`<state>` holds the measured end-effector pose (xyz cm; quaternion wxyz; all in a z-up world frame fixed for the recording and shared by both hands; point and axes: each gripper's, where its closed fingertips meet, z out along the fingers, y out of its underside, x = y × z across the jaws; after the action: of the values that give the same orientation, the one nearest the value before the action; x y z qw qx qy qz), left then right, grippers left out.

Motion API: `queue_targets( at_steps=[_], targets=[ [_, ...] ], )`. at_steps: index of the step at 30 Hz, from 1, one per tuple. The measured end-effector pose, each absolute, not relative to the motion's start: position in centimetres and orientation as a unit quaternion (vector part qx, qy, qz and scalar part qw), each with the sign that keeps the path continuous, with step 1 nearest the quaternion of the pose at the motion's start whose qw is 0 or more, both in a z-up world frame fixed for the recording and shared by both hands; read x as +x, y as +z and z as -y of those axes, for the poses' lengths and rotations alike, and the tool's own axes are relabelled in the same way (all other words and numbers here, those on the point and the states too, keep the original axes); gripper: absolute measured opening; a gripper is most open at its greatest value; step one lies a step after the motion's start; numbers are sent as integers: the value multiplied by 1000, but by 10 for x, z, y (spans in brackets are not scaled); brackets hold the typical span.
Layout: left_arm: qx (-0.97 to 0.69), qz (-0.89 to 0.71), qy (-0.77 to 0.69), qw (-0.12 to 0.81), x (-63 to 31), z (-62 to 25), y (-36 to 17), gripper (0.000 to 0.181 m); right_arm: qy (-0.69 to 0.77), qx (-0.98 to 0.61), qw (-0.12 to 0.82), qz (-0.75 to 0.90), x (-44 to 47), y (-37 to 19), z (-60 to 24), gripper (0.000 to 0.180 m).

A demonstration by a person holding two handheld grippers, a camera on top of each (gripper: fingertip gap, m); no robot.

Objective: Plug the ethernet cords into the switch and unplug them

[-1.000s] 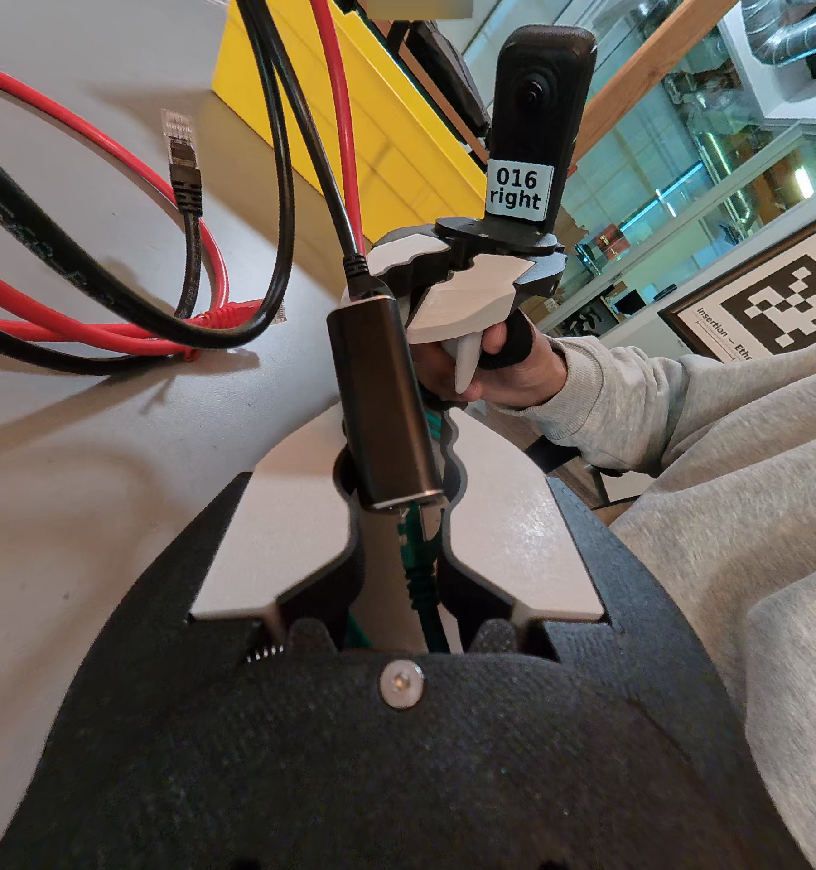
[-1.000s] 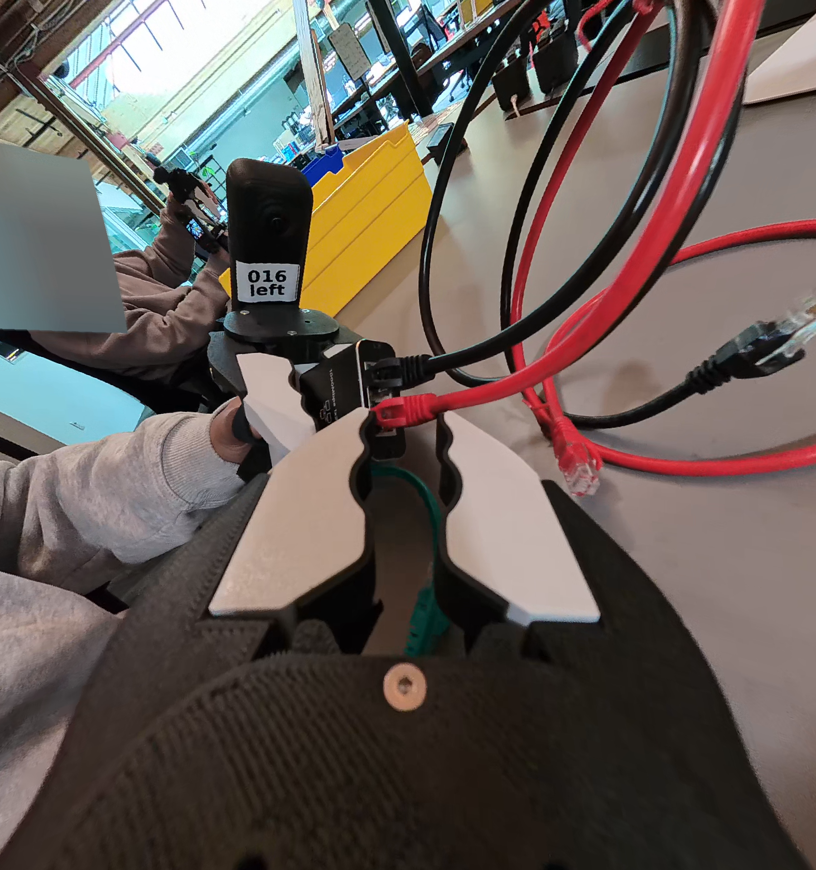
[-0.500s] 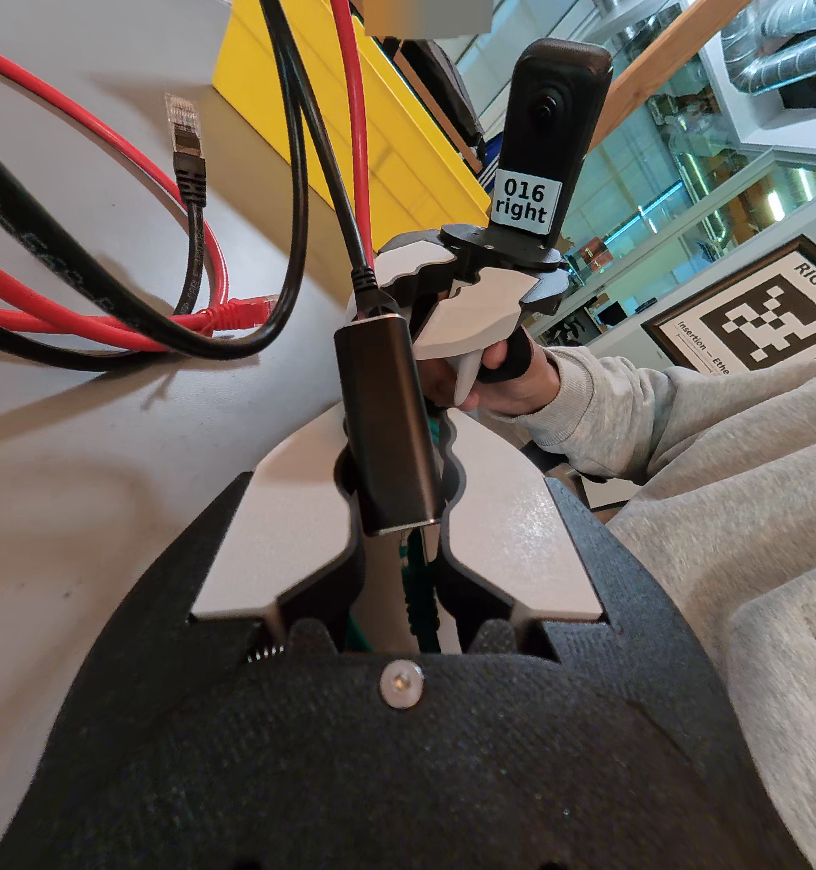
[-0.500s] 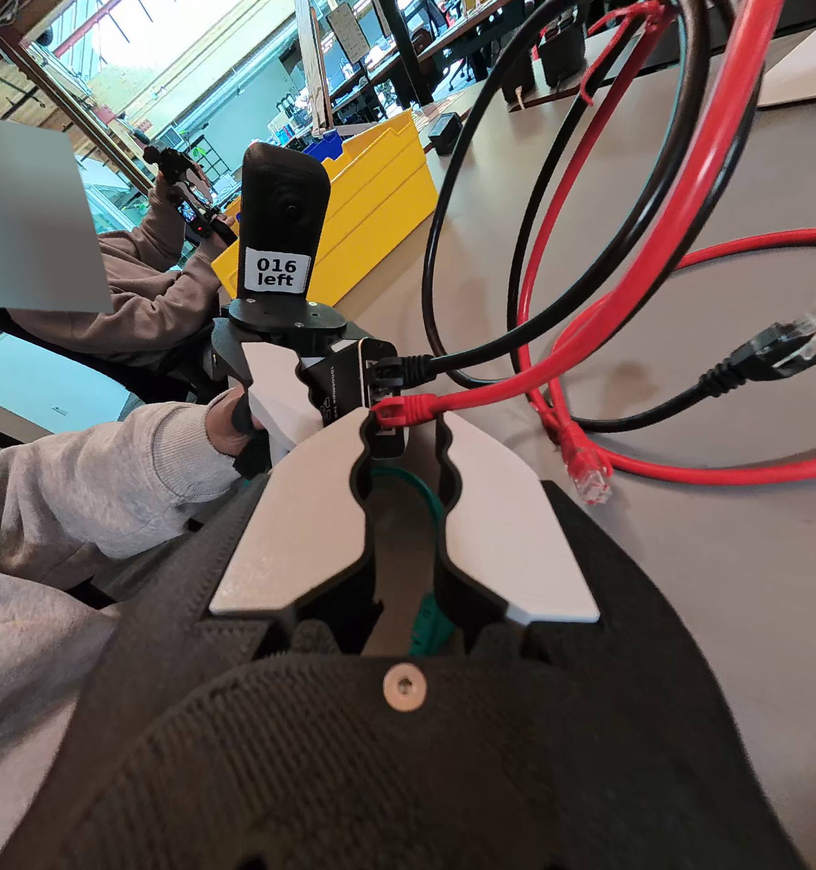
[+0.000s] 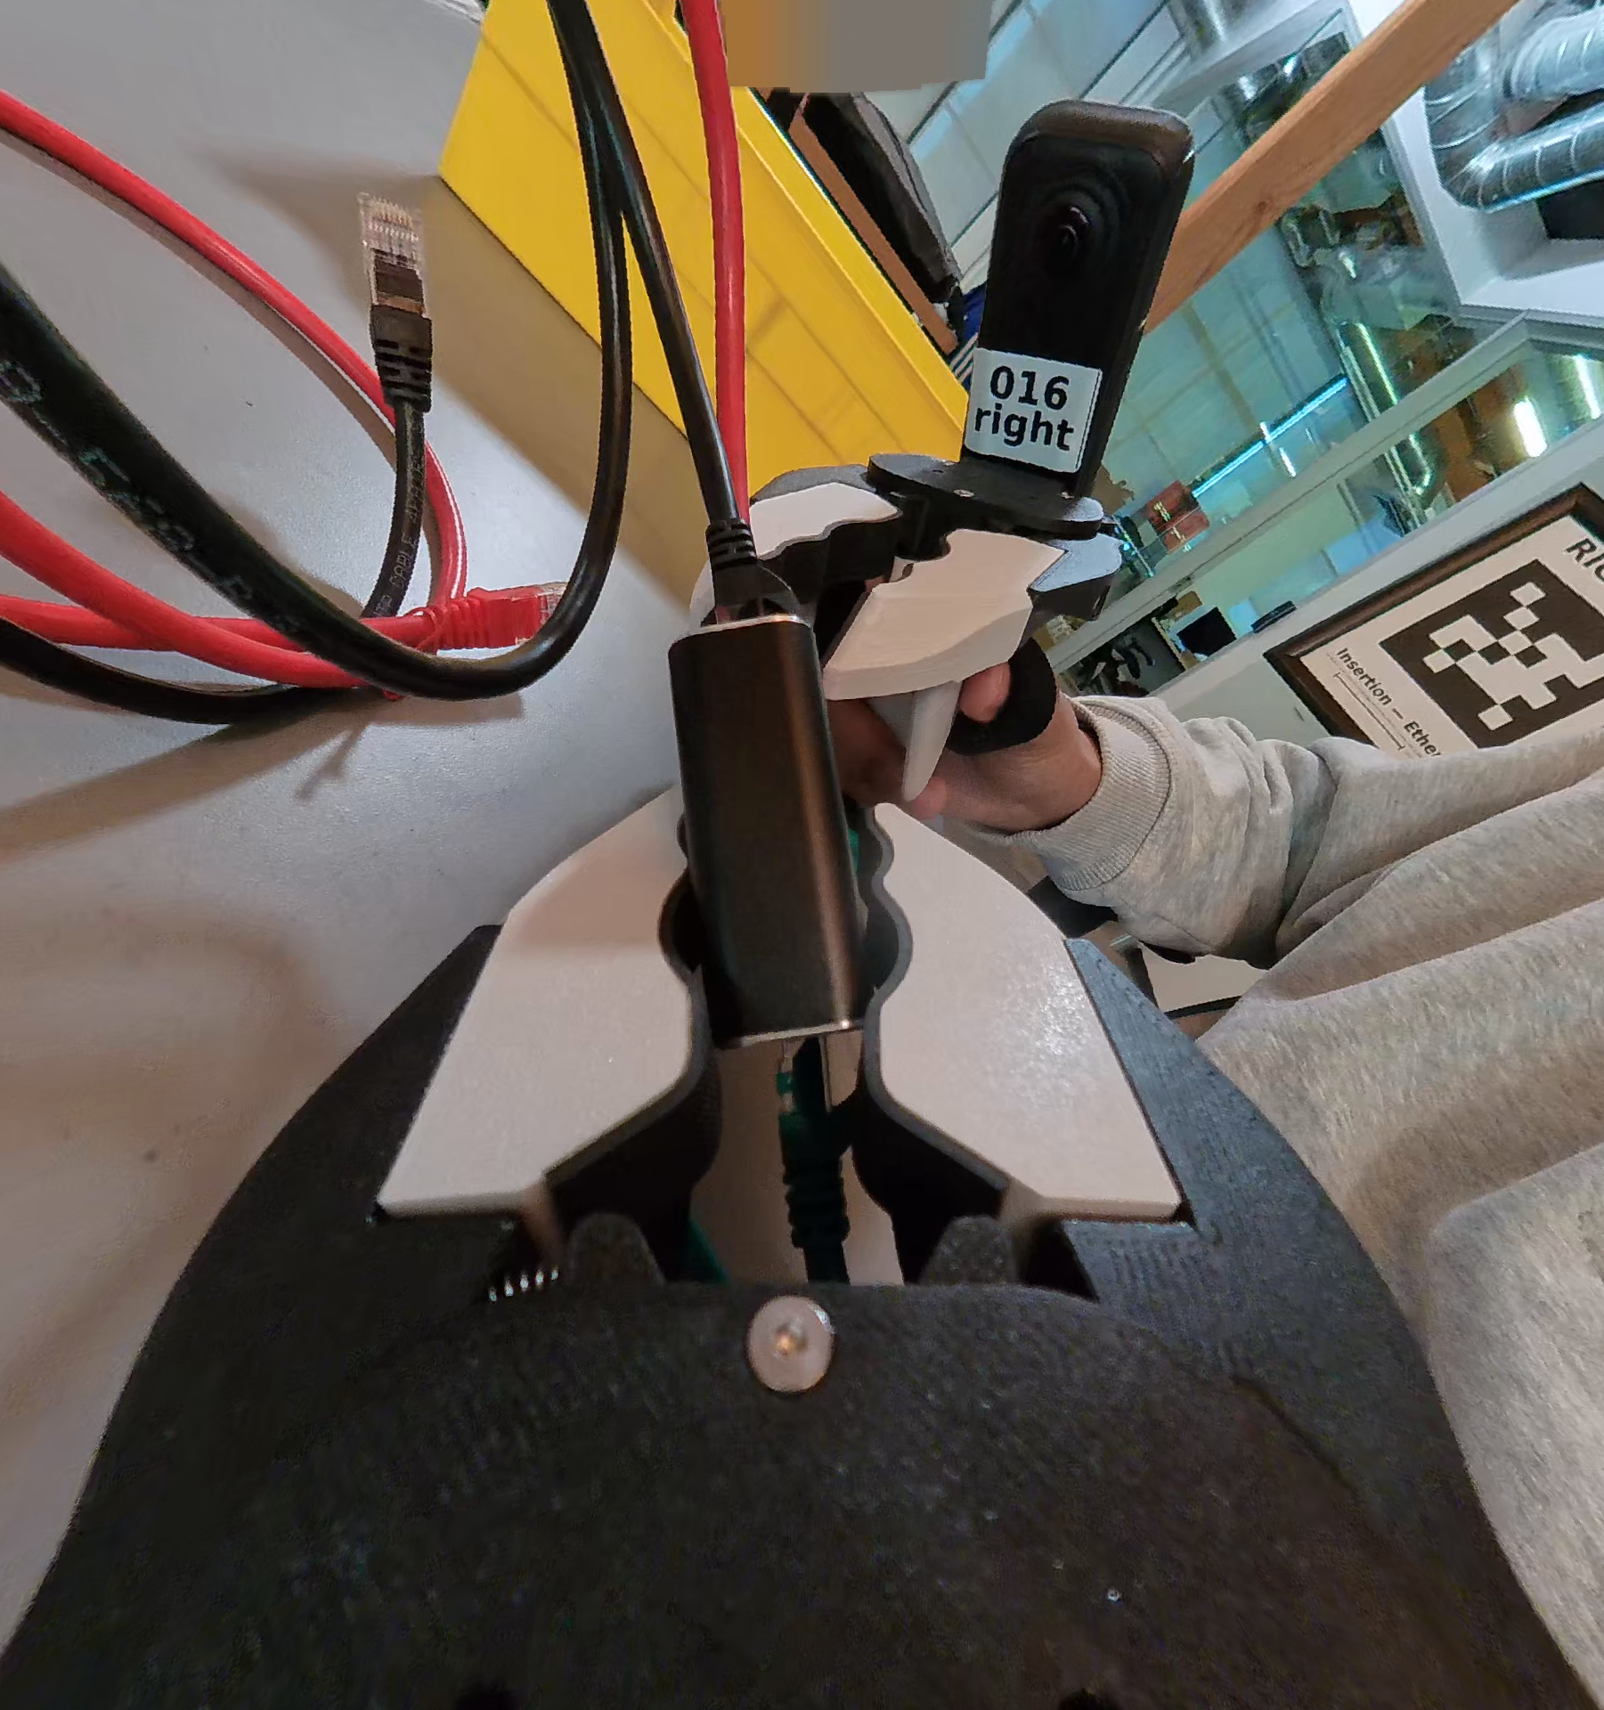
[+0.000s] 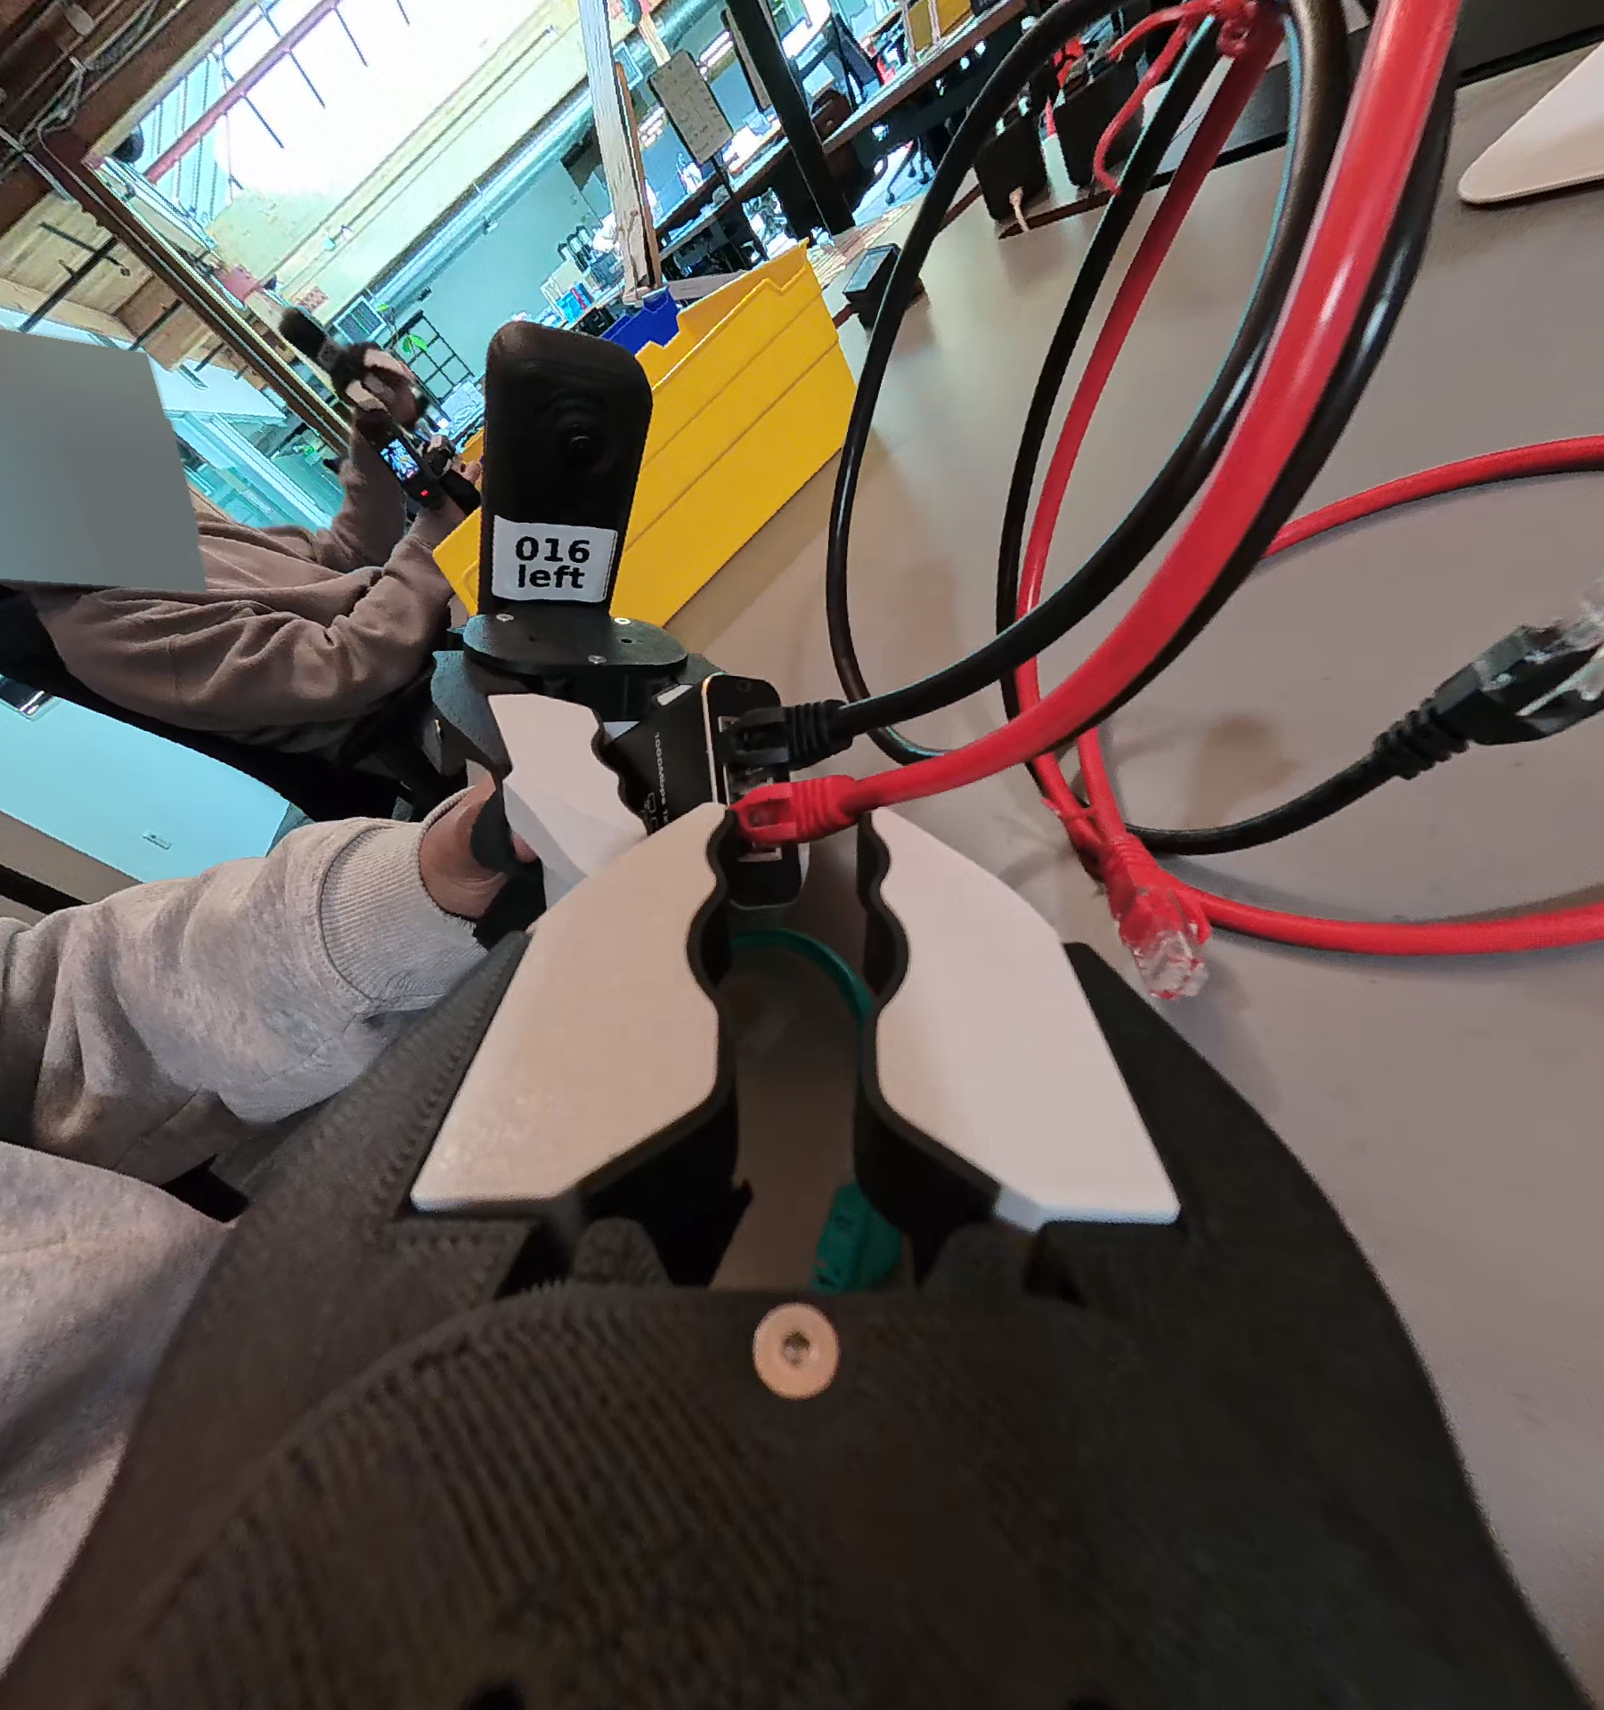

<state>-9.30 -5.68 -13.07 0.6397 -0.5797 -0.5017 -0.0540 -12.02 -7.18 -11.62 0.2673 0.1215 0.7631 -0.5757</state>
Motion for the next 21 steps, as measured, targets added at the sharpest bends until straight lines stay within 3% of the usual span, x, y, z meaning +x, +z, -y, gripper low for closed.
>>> queue_targets(
  at_steps=[11,21],
  targets=[
    [-600,488,-35,633,-90,52,-130,30,-570,111,295,-759,-116,-116,70,24],
    [-604,487,-26,630,-89,52,-129,30,-575,50,209,-790,-115,-116,71,25]
  ],
)
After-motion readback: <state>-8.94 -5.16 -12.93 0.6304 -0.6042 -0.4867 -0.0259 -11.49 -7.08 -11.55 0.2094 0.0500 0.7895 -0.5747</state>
